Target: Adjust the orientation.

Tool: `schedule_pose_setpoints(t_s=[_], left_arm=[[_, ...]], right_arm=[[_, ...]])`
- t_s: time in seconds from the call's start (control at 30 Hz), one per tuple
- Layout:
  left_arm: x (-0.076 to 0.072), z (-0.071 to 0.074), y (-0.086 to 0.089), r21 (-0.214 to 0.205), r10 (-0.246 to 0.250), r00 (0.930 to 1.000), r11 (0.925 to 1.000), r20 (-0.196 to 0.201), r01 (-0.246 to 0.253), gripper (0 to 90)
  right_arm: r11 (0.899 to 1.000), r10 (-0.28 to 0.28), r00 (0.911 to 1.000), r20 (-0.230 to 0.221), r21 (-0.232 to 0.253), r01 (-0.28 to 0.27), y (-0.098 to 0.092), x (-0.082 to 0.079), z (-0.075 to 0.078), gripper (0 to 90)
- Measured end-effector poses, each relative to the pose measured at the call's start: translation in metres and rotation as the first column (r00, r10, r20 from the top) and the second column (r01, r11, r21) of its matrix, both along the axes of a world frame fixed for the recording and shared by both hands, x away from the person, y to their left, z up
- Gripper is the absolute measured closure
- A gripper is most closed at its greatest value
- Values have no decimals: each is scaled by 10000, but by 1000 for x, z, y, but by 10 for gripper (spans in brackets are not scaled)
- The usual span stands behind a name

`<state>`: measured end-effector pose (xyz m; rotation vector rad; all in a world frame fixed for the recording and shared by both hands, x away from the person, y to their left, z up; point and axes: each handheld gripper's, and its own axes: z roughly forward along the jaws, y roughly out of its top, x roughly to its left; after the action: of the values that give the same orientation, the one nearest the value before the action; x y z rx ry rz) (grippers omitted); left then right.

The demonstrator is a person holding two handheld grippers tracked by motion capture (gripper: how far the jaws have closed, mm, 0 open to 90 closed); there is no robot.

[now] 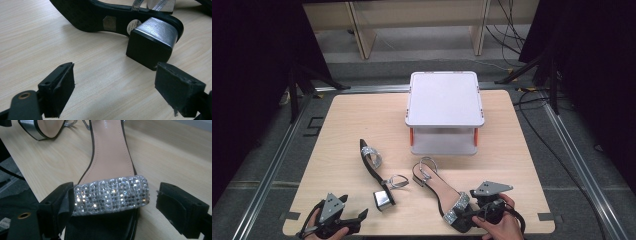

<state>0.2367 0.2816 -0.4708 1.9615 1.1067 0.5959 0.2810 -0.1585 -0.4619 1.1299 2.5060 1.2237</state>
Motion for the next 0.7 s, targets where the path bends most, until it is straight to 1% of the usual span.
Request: schedule_pose_setpoints(t_s=[0.03, 0.07, 0.1, 0.13, 0.2, 0.23, 0.27, 0.3, 0.33, 0.37, 0.4, 0.43, 0.47, 0.5, 0.53, 0.6, 0.67, 0.7], left_arm=[[1, 0, 2, 313, -99, 9999, 9995, -13, 100, 158], [1, 0, 2, 313, -99, 9999, 9995, -13, 100, 158], [0, -1, -1, -52, -6, 10000, 10000, -41, 6, 158], [0, -1, -1, 33, -49, 10000, 10000, -3, 49, 158], [0, 0, -1, -30, 3, 10000, 10000, 4, -3, 158], [0, -1, -1, -24, -6, 10000, 10000, 33, 6, 158], [0, -1, -1, -24, -6, 10000, 10000, 33, 6, 158], [0, -1, -1, 11, -25, 10000, 10000, -5, 25, 159], [0, -1, -1, -2, -11, 10000, 10000, 5, 11, 158], [0, 0, -1, -28, -5, 10000, 10000, 17, 5, 158], [0, 0, -1, -28, -5, 10000, 10000, 17, 5, 158], [0, -1, -1, -30, -2, 10000, 10000, 18, 2, 158], [0, -1, -1, -30, -2, 10000, 10000, 18, 2, 159], [0, -1, -1, -17, -8, 10000, 10000, 20, 8, 159], [0, -1, -2, -5, 10, 10000, 10000, 0, -10, 158], [0, -1, -2, -12, -4, 10000, 10000, -4, 4, 158], [0, -1, -2, -23, 5, 10000, 10000, 1, -5, 159], [0, -1, -2, -4, -26, 10000, 10000, -7, 26, 159]], right_arm=[[9999, -100, 9995, -298, 108, 104, 2, -1, -2, 154], [9999, -100, 9995, -298, 108, 104, 2, -1, -2, 154], [9997, -134, 9990, -435, 187, 142, 4, -2, -3, 146], [9985, -545, 9972, -506, 4, 546, 9, -4, -5, 119], [9989, -467, 9980, -437, -11, 467, 10, -4, -5, 117], [9985, -488, 9987, -170, -272, 483, 12, -5, -4, 114], [9985, -488, 9987, -170, -272, 483, 12, -5, -4, 114], [9987, -384, 9993, -42, -338, 382, 14, -6, -5, 106], [9990, -346, 9994, 31, -273, 347, 13, -4, -6, 123], [9989, -404, 9991, -128, -230, 400, 12, -3, -7, 167], [9989, -404, 9991, -128, -230, 400, 12, -3, -7, 167], [9985, -479, 9988, -143, -274, 475, 10, -1, -7, 194], [9985, -479, 9988, -143, -274, 475, 10, -1, -7, 194], [9987, -385, 9990, -210, -351, 378, 10, 0, -8, 212], [9979, -280, 9995, -162, -581, 270, 10, 2, -7, 234], [9962, -116, 9999, -106, -870, 107, 11, 3, -4, 278], [9954, -96, 9998, -151, -954, 81, 11, 3, -3, 295], [9938, 210, 9997, -148, -1087, -225, 10, 8, -1, 321]])
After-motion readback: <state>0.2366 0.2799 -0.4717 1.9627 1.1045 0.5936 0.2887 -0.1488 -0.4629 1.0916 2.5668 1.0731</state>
